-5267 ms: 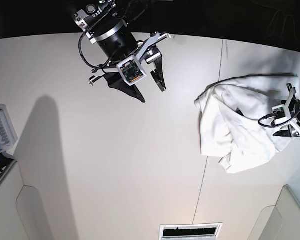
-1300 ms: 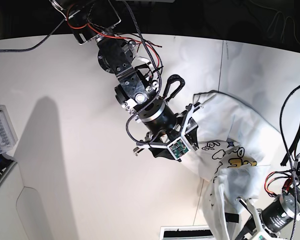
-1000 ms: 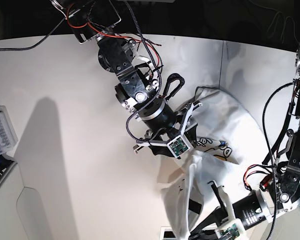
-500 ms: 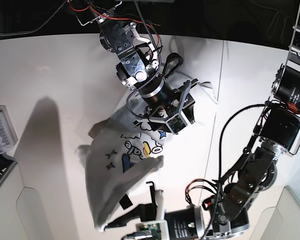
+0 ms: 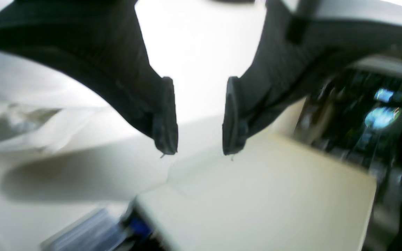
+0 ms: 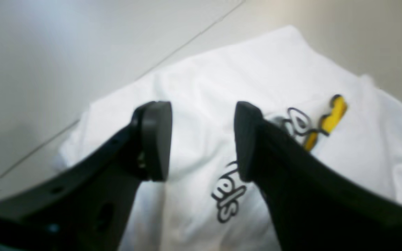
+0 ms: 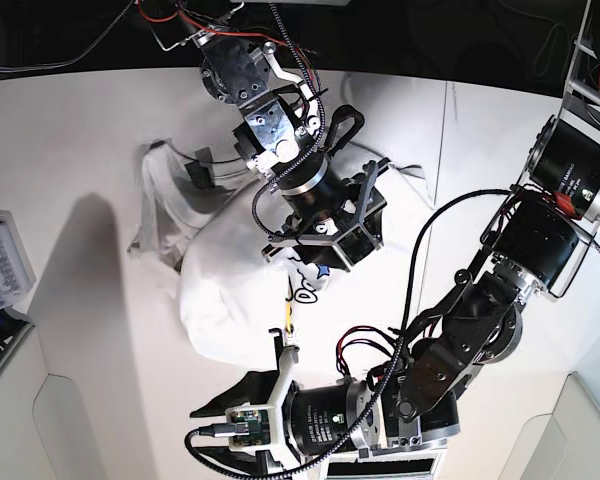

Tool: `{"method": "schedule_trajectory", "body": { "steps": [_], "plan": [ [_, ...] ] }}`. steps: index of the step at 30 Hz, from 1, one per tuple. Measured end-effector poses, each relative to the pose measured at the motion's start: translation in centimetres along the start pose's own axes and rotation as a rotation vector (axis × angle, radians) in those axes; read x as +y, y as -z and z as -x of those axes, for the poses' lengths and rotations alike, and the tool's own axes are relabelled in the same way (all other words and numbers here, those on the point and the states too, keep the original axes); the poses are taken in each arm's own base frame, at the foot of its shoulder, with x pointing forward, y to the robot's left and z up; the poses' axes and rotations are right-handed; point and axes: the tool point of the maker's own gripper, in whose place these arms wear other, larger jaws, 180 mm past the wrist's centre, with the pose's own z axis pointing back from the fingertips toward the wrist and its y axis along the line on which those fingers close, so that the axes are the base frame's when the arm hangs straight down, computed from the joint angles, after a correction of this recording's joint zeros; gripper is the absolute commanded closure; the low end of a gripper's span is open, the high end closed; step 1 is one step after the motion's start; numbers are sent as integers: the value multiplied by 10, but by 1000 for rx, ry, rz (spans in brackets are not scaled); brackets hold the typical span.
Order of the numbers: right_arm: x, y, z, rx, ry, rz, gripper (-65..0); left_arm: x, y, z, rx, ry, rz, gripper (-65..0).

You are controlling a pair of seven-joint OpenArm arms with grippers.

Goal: Layout the t-shirt on the table in an organized manner, then fold the t-shirt properly
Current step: 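Carry the t-shirt with the left gripper toward the right gripper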

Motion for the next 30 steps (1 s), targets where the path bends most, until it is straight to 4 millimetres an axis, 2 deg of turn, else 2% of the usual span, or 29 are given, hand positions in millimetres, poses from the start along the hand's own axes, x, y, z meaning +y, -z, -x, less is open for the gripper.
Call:
{"method": "schedule_trajectory", "body": {
  "steps": [3, 6, 8, 10, 12, 15, 19, 22, 25, 27, 30],
  "plan": [
    [-24, -2, -4, -6, -62, 130, -291, 12, -8, 21, 94, -37, -64, -251],
    [-50, -10, -14, 8, -112, 255, -291, 28, -26, 53, 209, -77, -167, -251],
    [-64, -12, -22, 36, -141, 299, -291, 29, -40, 74, 278, -119, -210, -251],
    [-77, -13, -25, 90, -135, 332, -295, 18, -52, 92, 326, -166, -216, -251],
    [-84, -13, -19, 177, -129, 332, -295, 13, -62, 102, 329, -256, -263, -251],
    [-91, -22, -17, 193, -96, 372, -295, 12, -79, 118, 363, -319, -317, -251],
    [-85, -41, -15, 179, -86, 352, -295, 16, -108, 138, 387, -430, -407, -251],
    [-83, -51, 10, 228, -85, 343, -295, 31, -132, 148, 380, -515, -499, -251],
    [-77, -69, 60, 328, -30, 318, -295, 49, -155, 155, 393, -568, -569, -251],
    [-70, -78, 83, 380, 57, 294, -295, 47, -161, 157, 395, -581, -549, -251],
    [-55, -78, 91, 384, 227, 232, -295, 37, -164, 162, 414, -589, -530, -251]
  ]
}}
